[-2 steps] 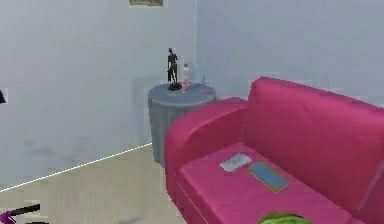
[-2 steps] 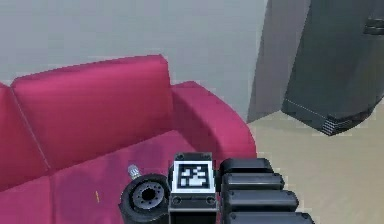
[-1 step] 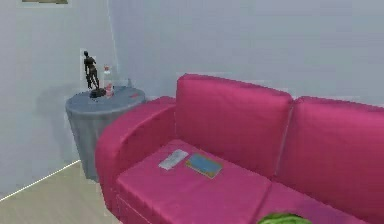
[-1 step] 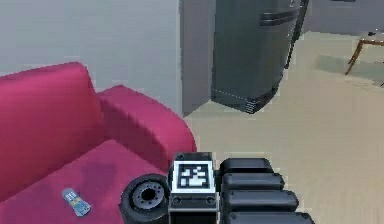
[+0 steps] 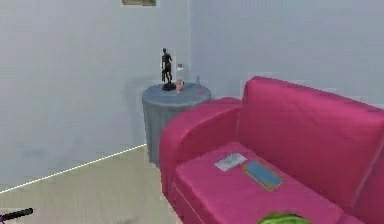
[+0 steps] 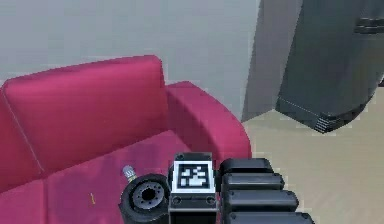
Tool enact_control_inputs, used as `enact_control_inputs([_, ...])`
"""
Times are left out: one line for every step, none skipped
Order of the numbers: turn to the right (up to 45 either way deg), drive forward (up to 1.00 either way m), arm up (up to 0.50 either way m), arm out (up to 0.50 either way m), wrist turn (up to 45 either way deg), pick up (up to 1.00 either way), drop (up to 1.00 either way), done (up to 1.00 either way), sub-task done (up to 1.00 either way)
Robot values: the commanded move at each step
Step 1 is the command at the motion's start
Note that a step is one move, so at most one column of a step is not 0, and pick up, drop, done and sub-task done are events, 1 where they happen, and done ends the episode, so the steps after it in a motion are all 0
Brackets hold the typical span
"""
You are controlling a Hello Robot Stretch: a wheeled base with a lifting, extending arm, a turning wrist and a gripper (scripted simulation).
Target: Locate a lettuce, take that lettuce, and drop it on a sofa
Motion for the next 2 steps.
enact_control_inputs([12.0,0.00,0.00,0.00,0.0,0.00,0.00,0.00,0.00])
enact_control_inputs([21.0,0.00,0.00,0.00,0.0,0.00,0.00,0.00,0.00])
